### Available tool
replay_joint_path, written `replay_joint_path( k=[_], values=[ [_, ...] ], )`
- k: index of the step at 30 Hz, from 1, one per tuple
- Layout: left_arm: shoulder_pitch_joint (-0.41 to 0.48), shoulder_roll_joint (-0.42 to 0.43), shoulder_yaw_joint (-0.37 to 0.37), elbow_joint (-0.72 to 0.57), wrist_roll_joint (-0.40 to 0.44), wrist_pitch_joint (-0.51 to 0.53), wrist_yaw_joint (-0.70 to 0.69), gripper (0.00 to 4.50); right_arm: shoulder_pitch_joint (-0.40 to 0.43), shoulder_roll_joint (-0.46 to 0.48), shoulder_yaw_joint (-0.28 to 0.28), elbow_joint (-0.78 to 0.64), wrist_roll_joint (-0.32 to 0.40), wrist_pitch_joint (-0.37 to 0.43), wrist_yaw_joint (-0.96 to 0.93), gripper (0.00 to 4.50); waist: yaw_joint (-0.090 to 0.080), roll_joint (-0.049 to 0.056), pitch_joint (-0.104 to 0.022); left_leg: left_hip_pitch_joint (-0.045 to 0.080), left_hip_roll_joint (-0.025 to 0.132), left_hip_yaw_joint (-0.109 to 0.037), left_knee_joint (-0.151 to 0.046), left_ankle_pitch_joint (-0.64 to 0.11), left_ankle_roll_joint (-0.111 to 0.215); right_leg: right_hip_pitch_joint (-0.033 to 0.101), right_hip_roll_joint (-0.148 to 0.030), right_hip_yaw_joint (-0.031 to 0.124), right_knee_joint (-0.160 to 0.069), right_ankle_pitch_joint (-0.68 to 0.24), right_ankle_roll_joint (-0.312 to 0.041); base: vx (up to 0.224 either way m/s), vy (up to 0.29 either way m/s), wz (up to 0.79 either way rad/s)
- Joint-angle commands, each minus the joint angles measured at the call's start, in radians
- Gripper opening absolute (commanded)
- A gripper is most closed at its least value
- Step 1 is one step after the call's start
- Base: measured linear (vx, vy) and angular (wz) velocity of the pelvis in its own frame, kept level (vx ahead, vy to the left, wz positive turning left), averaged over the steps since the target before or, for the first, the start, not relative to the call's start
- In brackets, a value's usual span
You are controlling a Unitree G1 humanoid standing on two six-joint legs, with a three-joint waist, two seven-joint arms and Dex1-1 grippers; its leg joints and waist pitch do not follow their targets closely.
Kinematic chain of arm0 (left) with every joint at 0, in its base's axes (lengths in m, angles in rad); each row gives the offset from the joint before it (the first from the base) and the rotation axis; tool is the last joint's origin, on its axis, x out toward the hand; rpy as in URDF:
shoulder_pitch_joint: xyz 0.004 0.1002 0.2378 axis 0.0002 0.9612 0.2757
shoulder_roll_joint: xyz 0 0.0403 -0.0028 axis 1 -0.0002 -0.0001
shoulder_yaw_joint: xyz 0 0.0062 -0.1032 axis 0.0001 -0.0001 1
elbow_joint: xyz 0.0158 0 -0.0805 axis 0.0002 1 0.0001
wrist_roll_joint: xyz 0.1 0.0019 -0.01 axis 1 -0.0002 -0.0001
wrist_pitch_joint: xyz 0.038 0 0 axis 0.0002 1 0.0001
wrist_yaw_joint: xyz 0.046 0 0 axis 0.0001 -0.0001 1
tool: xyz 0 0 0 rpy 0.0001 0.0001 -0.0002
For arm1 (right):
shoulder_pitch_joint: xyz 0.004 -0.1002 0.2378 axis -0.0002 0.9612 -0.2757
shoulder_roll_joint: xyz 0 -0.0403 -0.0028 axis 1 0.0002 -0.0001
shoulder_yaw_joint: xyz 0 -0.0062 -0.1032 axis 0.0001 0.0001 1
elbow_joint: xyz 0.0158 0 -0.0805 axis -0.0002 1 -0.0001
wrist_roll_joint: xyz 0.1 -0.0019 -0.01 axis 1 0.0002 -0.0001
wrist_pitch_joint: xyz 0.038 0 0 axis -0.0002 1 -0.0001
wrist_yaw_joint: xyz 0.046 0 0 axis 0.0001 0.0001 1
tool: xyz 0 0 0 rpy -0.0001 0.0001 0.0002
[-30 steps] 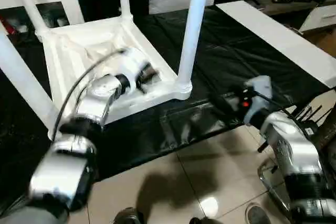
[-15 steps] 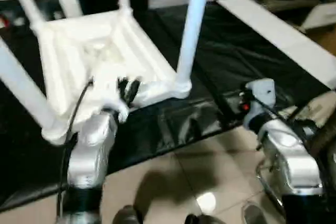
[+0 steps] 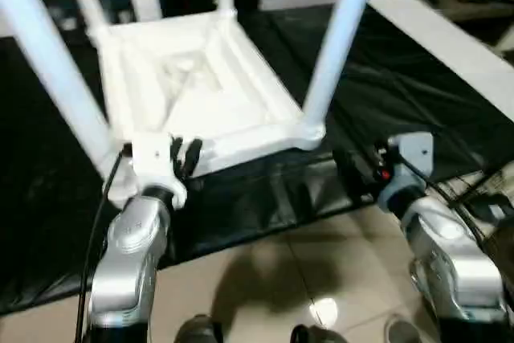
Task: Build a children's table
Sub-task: Rotate leg to tighten
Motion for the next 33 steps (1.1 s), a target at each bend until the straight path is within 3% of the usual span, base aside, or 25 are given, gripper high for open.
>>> replay_joint_path(
  k=[1, 3, 6, 10, 12, 13, 14, 15, 16, 18, 21, 24, 26, 27, 28, 29, 30, 31, 32, 33],
  values=[
    [-0.005, 0.003, -0.018, -0.030, 0.014, -0.015, 0.001, 1.56, 0.005, -0.001, -0.014, -0.033, 0.005, 0.009, -0.006, 4.50, -0.005, -0.005, -0.045, 0.011, 0.064, -0.025, -0.124, -0.403, -0.026, 0.031, -0.061, 0.041, -0.088, -0.502, -0.089, 0.000, 0.000, 0.00],
    [-0.003, 0.007, -0.021, -0.040, 0.010, -0.019, 0.006, 1.56, 0.011, 0.006, -0.007, -0.040, 0.005, 0.015, -0.018, 4.50, -0.015, -0.014, -0.045, 0.008, 0.060, -0.025, -0.126, -0.388, -0.023, 0.030, -0.064, 0.043, -0.100, -0.551, -0.052, 0.000, 0.000, 0.00],
    [0.001, 0.012, -0.034, -0.047, 0.011, -0.010, -0.001, 1.56, 0.019, 0.022, 0.020, -0.046, -0.004, 0.006, -0.034, 4.50, -0.015, -0.016, -0.050, 0.008, 0.060, -0.020, -0.126, -0.319, -0.002, 0.029, -0.062, 0.045, -0.103, -0.514, -0.054, 0.000, 0.000, 0.00],
    [0.002, 0.009, -0.029, -0.044, 0.014, -0.002, 0.010, 1.56, 0.020, 0.019, 0.028, -0.047, -0.004, 0.005, -0.032, 4.50, -0.011, -0.017, -0.058, 0.010, 0.066, -0.007, -0.123, -0.207, 0.034, 0.031, -0.054, 0.048, -0.089, -0.360, -0.105, 0.000, 0.000, 0.00],
    [0.003, 0.010, -0.029, -0.043, 0.011, -0.008, 0.010, 1.56, 0.020, 0.018, 0.027, -0.046, -0.003, 0.005, -0.032, 4.50, -0.009, -0.013, -0.058, 0.009, 0.070, -0.001, -0.126, -0.216, 0.041, 0.030, -0.050, 0.045, -0.086, -0.339, -0.126, 0.000, 0.000, 0.00],
    [0.003, 0.010, -0.029, -0.043, 0.011, -0.008, 0.010, 1.56, 0.020, 0.018, 0.027, -0.046, -0.003, 0.005, -0.032, 4.50, -0.007, -0.017, -0.066, 0.008, 0.069, 0.003, -0.121, -0.198, 0.036, 0.033, -0.049, 0.046, -0.080, -0.306, -0.131, 0.000, 0.000, 0.00],
    [0.004, 0.009, -0.029, -0.043, 0.008, -0.013, 0.011, 1.56, 0.020, 0.017, 0.027, -0.047, -0.002, 0.005, -0.032, 4.50, -0.005, -0.015, -0.069, 0.010, 0.070, 0.004, -0.120, -0.171, 0.039, 0.034, -0.048, 0.046, -0.076, -0.261, -0.139, 0.060, -0.008, 0.00],
    [0.003, 0.008, -0.031, -0.044, 0.004, -0.020, 0.014, 1.56, 0.021, 0.016, 0.031, -0.046, -0.003, 0.005, -0.030, 4.50, -0.005, -0.021, -0.077, 0.008, 0.069, 0.008, -0.114, -0.102, 0.063, 0.040, -0.044, 0.045, -0.062, -0.137, -0.165, 0.053, -0.005, 0.00],
    [0.003, 0.008, -0.031, -0.044, 0.003, -0.022, 0.015, 1.56, 0.021, 0.016, 0.033, -0.045, -0.004, 0.005, -0.030, 4.50, -0.004, -0.018, -0.075, 0.011, 0.070, 0.008, -0.115, -0.118, 0.068, 0.042, -0.045, 0.044, -0.061, -0.144, -0.171, 0.053, -0.005, 0.00],
    [0.002, 0.009, -0.034, -0.045, 0.003, -0.023, 0.018, 1.56, 0.022, 0.012, 0.045, -0.043, -0.008, 0.002, -0.027, 4.50, -0.004, -0.019, -0.072, 0.021, 0.070, 0.011, -0.123, -0.216, 0.070, 0.049, -0.044, 0.040, -0.069, -0.248, -0.175, 0.000, 0.000, 0.00],
    [0.002, 0.009, -0.036, -0.043, 0.004, -0.021, 0.019, 1.56, 0.023, 0.010, 0.058, -0.047, -0.011, 0.000, -0.027, 4.50, -0.012, -0.019, -0.052, 0.054, 0.057, 0.020, -0.137, -0.420, 0.069, 0.060, -0.029, 0.022, -0.108, -0.558, -0.150, 0.000, 0.000, 0.00],
    [0.002, 0.009, -0.038, -0.041, 0.004, -0.021, 0.020, 1.56, 0.024, 0.008, 0.060, -0.050, -0.010, 0.002, -0.026, 4.50, -0.009, -0.021, -0.049, 0.066, 0.053, 0.022, -0.137, -0.410, 0.062, 0.069, -0.033, 0.027, -0.121, -0.625, -0.126, 0.037, -0.004, 0.00],
    [0.002, 0.009, -0.040, -0.037, 0.003, -0.022, 0.020, 1.56, 0.024, 0.003, 0.063, -0.048, -0.012, -0.001, -0.021, 4.50, -0.008, -0.021, -0.059, 0.068, 0.054, 0.023, -0.139, -0.339, 0.078, 0.088, -0.028, 0.031, -0.112, -0.537, -0.155, 0.061, -0.003, 0.00],
    [0.001, 0.009, -0.041, -0.035, 0.003, -0.023, 0.019, 1.56, 0.024, 0.000, 0.065, -0.047, -0.013, -0.002, -0.020, 4.50, 0.013, -0.040, -0.063, -0.029, 0.020, -0.001, -0.126, -0.216, 0.170, 0.160, -0.052, 0.005, -0.113, -0.459, -0.139, 0.052, 0.011, 0.17],
    [0.001, 0.009, -0.042, -0.035, 0.003, -0.023, 0.019, 1.56, 0.024, -0.001, 0.067, -0.046, -0.014, -0.002, -0.019, 4.50, 0.018, -0.017, -0.086, -0.021, 0.012, -0.001, -0.111, -0.133, 0.218, 0.174, -0.069, -0.004, -0.113, -0.403, -0.133, 0.052, 0.011, 0.17],
    [-0.001, 0.009, -0.044, -0.032, 0.004, -0.025, 0.019, 1.56, 0.024, -0.004, 0.070, -0.044, -0.013, -0.004, -0.019, 4.50, 0.010, -0.006, -0.077, -0.020, 0.009, -0.018, -0.096, -0.045, 0.313, 0.165, -0.074, -0.035, -0.120, -0.362, -0.143, 0.063, 0.011, 0.48],
    [-0.001, 0.008, -0.045, -0.031, 0.005, -0.025, 0.019, 1.56, 0.024, -0.004, 0.070, -0.044, -0.013, -0.005, -0.018, 4.50, 0.008, 0.002, -0.079, -0.015, 0.007, -0.026, -0.092, -0.006, 0.336, 0.166, -0.063, -0.050, -0.120, -0.350, -0.153, 0.098, 0.005, 0.56],
    [-0.001, 0.009, -0.045, -0.030, 0.005, -0.026, 0.019, 1.56, 0.025, -0.003, 0.069, -0.043, -0.012, -0.006, -0.018, 4.50, -0.001, 0.002, -0.078, -0.026, -0.002, -0.046, -0.080, 0.078, 0.376, 0.182, -0.047, -0.072, -0.116, -0.312, -0.153, 0.098, 0.005, 0.56],
    [-0.001, 0.009, -0.046, -0.029, 0.006, -0.027, 0.019, 1.56, 0.025, -0.001, 0.066, -0.043, -0.010, -0.008, -0.021, 4.50, -0.001, 0.015, -0.075, 0.002, -0.007, -0.067, -0.082, 0.123, 0.399, 0.177, -0.026, -0.092, -0.109, -0.292, -0.159, 0.133, 0.005, 0.54],
    [-0.001, 0.010, -0.047, -0.029, 0.007, -0.027, 0.018, 1.56, 0.025, 0.000, 0.064, -0.042, -0.009, -0.006, -0.023, 4.50, -0.036, 0.024, -0.073, 0.135, 0.076, -0.115, -0.101, 0.122, 0.414, 0.079, 0.029, -0.077, -0.040, -0.268, -0.176, 0.166, -0.029, 0.33]
  ],
)
